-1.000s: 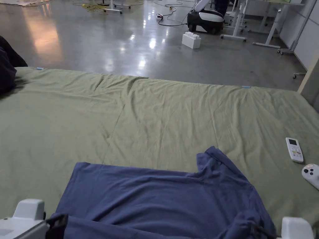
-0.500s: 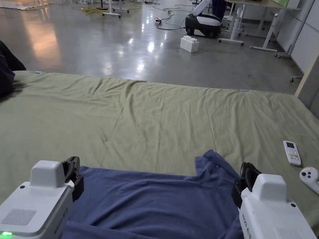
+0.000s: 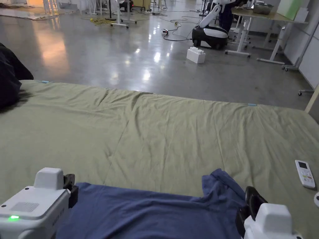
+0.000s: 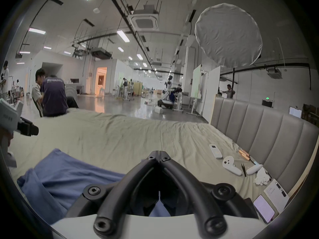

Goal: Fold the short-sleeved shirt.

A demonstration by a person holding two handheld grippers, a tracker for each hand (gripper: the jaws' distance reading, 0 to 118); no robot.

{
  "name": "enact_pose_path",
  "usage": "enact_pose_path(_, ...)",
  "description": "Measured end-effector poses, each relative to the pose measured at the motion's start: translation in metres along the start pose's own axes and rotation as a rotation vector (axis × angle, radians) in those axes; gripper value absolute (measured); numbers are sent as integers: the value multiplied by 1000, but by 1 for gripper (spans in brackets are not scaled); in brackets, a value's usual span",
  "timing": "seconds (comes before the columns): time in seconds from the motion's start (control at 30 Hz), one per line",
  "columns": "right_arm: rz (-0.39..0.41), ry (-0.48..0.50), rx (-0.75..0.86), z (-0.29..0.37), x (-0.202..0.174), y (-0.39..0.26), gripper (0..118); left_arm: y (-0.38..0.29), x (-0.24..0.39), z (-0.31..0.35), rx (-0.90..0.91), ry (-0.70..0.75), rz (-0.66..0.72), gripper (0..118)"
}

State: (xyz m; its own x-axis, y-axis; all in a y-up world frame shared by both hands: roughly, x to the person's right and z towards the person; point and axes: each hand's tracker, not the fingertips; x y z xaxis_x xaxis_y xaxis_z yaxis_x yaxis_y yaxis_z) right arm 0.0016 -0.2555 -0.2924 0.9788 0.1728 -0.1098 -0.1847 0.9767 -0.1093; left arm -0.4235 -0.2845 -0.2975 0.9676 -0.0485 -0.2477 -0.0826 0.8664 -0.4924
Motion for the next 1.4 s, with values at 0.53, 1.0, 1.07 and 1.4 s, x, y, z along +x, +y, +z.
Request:
enact_pose_path(0.53,3,-36,-326,-49,24,-78,1,-10,-28,-197,-440,-26,20,71)
enact_pose_path(1.0,-66,-31,-440,-94,50,-85,18,-15,-8,-206,-475,-68,-64,6)
enact_pose_path(1.07,-49,-17,-515,-122,59,-83,58,-13,-10,-203,-476,-74,-41,6)
enact_pose_path(1.4,80,31,-839,-263,81,-109,80,-5,-4,-159,-376,-71,-7,6)
